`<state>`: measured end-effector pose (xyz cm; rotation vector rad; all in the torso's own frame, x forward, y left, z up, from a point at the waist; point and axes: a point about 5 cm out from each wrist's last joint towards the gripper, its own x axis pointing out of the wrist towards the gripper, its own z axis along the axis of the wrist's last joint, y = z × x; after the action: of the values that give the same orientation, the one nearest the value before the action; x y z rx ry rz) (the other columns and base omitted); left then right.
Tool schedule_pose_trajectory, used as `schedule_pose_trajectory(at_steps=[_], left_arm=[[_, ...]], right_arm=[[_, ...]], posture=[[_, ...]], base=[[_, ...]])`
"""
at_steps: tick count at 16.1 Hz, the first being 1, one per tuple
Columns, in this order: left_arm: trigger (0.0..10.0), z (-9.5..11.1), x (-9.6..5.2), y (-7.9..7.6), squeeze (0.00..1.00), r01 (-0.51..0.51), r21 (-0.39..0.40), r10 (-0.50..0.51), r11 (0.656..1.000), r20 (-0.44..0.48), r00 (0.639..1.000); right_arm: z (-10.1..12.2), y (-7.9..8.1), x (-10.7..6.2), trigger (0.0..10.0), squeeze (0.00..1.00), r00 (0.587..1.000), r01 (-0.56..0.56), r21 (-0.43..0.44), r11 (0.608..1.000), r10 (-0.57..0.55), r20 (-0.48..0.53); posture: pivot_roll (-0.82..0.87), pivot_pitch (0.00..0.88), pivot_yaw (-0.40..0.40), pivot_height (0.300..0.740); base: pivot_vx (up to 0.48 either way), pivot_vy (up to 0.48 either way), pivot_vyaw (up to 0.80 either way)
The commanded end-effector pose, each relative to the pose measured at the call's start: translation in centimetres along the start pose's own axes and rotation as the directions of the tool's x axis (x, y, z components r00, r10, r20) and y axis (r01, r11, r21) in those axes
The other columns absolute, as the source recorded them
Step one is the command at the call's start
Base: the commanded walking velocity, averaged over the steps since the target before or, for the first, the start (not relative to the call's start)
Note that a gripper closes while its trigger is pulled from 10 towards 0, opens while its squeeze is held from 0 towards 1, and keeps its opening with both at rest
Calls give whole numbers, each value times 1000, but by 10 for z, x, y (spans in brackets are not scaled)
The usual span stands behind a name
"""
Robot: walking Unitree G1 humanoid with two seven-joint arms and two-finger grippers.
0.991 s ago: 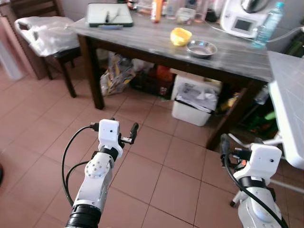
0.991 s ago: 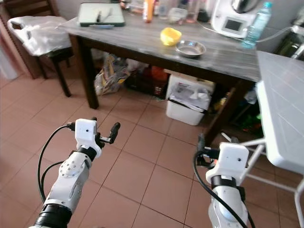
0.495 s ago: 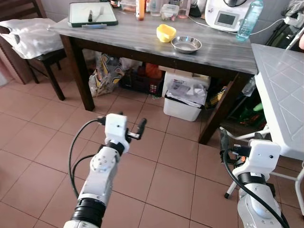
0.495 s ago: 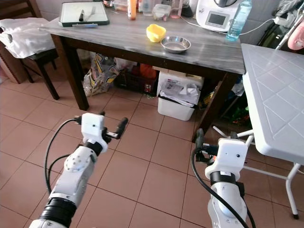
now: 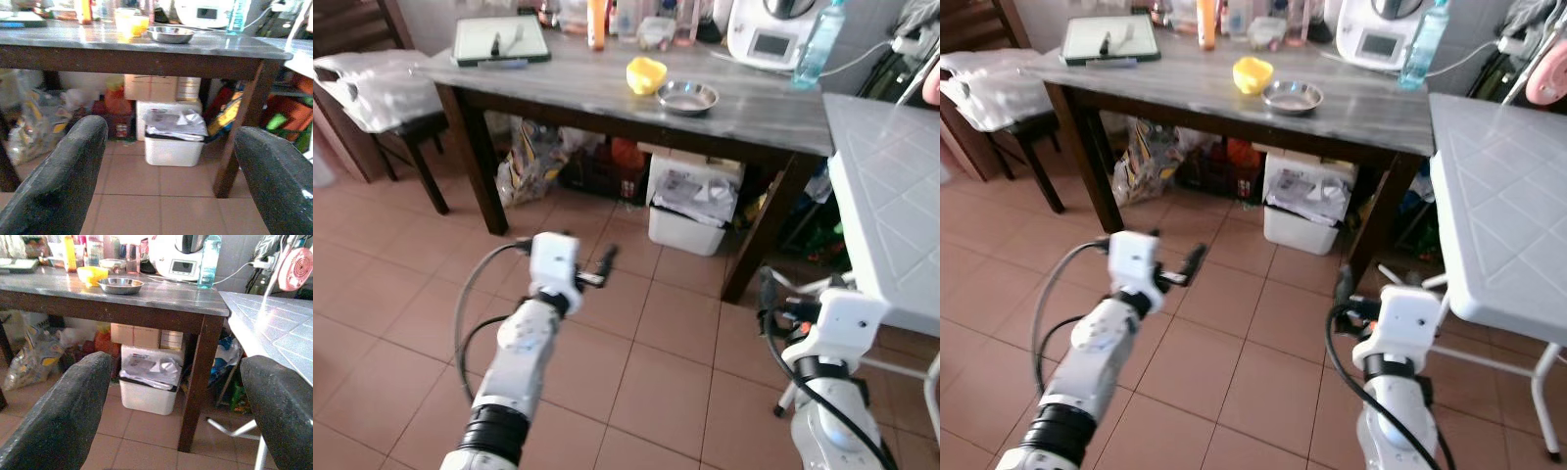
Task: Setting the table
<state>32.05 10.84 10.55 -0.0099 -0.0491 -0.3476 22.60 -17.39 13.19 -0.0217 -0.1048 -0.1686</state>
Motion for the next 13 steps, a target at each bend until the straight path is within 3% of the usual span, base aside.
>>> schedule_pose_trajectory(at_steps=[1, 10, 13], left_arm=[[10000, 2, 4, -12, 0, 39, -6, -39, 999, 8, 999], [10000, 2, 5, -15, 0, 70, 3, -70, 998, 3, 998], [10000, 2, 6, -15, 0, 72, 2, -72, 997, 2, 997]], right_arm=[[1, -7, -1, 10000, 0, 1000, 24, -20, 1000, -23, 5], [0, -6, -3, 10000, 0, 999, 41, -14, 999, -41, 5], [0, -5, -4, 10000, 0, 999, 43, -13, 999, -43, 5]], posture=[[26, 86, -12, 740], [20, 102, 4, 740], [19, 104, 5, 740]], base=[[0, -307, 0], [0, -307, -597], [0, -305, -150]])
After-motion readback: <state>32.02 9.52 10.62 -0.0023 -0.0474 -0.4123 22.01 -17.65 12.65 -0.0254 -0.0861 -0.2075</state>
